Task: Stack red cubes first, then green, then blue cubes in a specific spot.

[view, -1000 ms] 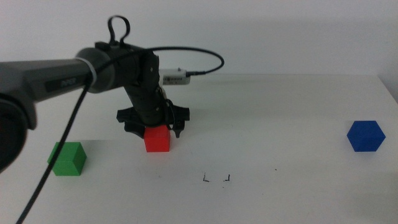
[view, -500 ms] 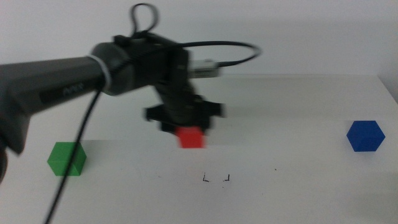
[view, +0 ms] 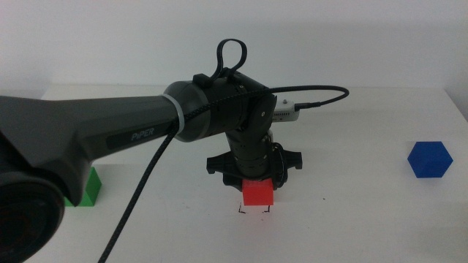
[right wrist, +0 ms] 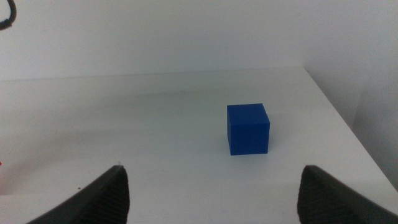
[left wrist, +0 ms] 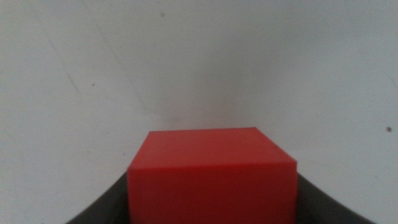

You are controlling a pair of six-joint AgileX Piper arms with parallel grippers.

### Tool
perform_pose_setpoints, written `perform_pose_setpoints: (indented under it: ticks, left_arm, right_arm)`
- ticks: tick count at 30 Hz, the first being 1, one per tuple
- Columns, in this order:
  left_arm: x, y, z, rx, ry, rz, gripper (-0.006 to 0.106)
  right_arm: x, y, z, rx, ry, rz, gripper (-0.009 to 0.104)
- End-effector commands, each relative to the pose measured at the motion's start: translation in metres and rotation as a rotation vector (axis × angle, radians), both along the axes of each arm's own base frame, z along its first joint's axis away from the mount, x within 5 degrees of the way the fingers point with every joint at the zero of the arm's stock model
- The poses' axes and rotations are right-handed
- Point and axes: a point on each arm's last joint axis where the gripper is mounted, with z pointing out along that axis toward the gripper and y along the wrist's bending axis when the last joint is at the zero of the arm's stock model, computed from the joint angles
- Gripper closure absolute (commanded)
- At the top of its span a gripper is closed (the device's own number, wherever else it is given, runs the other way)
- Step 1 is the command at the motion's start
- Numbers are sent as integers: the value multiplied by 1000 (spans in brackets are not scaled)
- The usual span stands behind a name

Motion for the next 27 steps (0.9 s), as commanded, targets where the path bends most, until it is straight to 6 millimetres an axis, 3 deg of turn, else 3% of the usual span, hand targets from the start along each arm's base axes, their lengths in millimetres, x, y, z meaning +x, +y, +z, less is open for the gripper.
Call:
perform_pose_setpoints:
  ticks: [1, 11, 20, 24, 27]
  left_arm:
    - [1, 0, -1, 4, -1, 18, 87]
    - [5, -1, -17, 31, 4, 15, 87]
    - [7, -3, -25, 34, 8, 9, 74]
    - [7, -4, -25, 21, 8, 19, 34]
    - [7, -4, -25, 21, 4, 9, 14]
  right_arm:
    - [0, -1, 0, -9, -10, -7, 13]
    - [0, -1, 0, -9, -10, -7, 13]
    - [0, -1, 0, -9, -10, -7, 13]
    - [0, -1, 0, -9, -10, -7, 13]
    - [0, -1, 0, -9, -10, -7, 13]
